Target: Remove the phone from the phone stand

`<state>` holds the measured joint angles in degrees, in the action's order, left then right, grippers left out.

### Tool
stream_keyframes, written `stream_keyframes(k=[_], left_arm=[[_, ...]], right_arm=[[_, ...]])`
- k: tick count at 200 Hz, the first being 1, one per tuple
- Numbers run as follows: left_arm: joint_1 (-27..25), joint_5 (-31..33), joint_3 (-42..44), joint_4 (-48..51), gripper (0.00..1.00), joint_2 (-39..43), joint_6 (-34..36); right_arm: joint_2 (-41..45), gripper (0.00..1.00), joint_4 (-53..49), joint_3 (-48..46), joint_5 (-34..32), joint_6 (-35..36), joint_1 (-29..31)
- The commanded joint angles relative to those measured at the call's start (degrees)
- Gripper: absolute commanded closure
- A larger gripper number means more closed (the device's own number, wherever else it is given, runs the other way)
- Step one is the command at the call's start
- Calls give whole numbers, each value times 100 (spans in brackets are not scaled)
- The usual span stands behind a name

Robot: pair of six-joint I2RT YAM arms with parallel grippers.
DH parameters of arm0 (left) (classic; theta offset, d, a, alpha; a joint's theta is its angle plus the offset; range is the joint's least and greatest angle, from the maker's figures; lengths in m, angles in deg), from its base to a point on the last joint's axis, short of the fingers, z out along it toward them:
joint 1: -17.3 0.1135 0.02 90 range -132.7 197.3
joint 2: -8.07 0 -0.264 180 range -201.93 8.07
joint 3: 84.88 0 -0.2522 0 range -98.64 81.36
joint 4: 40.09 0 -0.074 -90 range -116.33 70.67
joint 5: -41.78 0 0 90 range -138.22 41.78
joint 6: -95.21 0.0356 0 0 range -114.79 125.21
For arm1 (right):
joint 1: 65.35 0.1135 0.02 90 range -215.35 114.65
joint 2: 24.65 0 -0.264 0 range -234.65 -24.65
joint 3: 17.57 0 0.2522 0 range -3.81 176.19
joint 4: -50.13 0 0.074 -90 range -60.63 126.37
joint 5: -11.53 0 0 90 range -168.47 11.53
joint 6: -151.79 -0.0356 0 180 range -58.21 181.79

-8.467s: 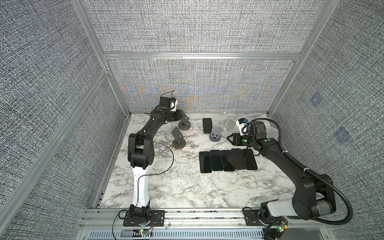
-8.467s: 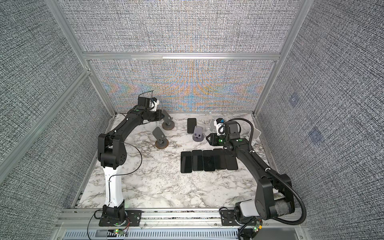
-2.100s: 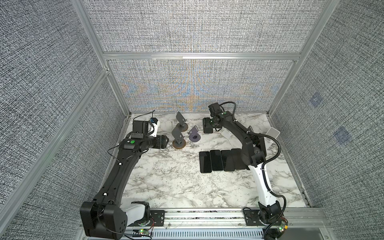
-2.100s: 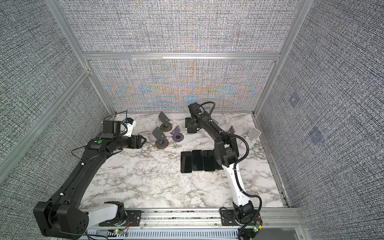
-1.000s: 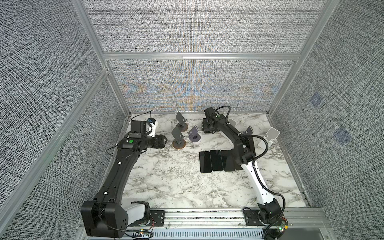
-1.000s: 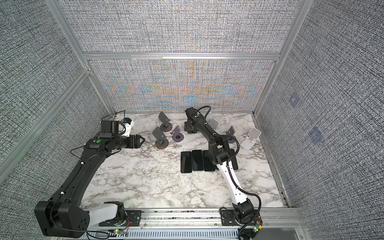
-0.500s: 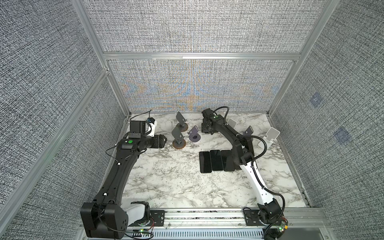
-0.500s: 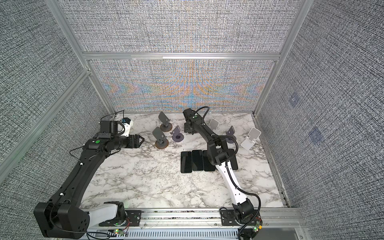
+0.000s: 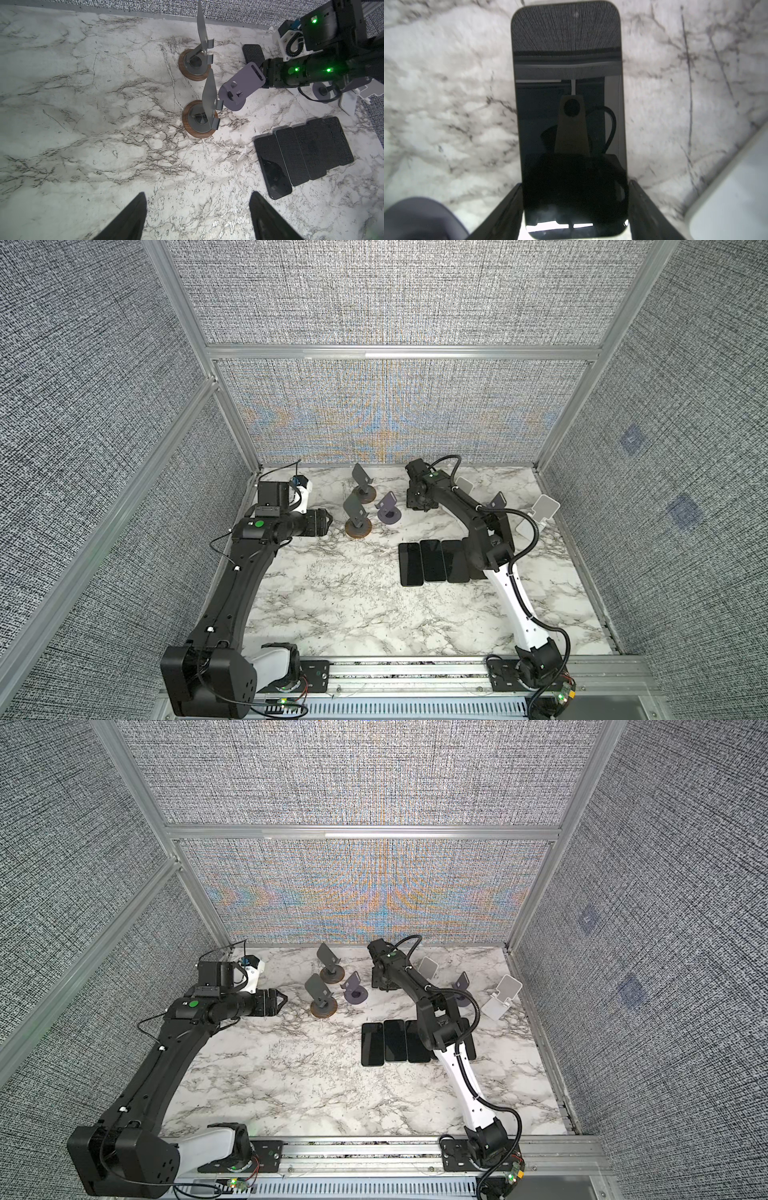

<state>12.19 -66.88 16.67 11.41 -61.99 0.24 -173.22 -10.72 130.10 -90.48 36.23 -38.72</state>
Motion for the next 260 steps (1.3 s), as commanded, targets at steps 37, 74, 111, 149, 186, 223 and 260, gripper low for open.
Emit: stream_keyframes(k=[37,74,111,149,186,223,260], left_arm=[[35,-95,21,-55,21,42,6],[37,-150,21,-46,21,35,-8],[44,-132,27,-39,21,80,2],[44,-86,47,-32,21,139,34],[36,-29,48,0,21,191,66],[51,-42,49,6,21,189,77],[51,-16,58,14,21,203,106]], right_arm=[[794,32,-548,-1372,234,-286,196],[1083,6,-639,-1589,173,-259,272],[680,1,-1040,-816,-26,-103,239],[167,1,-1441,-111,91,-60,158],[-75,5,-1603,40,218,-79,106],[4,18,-1563,-203,256,-127,80],[78,26,-1494,-233,392,-238,30]])
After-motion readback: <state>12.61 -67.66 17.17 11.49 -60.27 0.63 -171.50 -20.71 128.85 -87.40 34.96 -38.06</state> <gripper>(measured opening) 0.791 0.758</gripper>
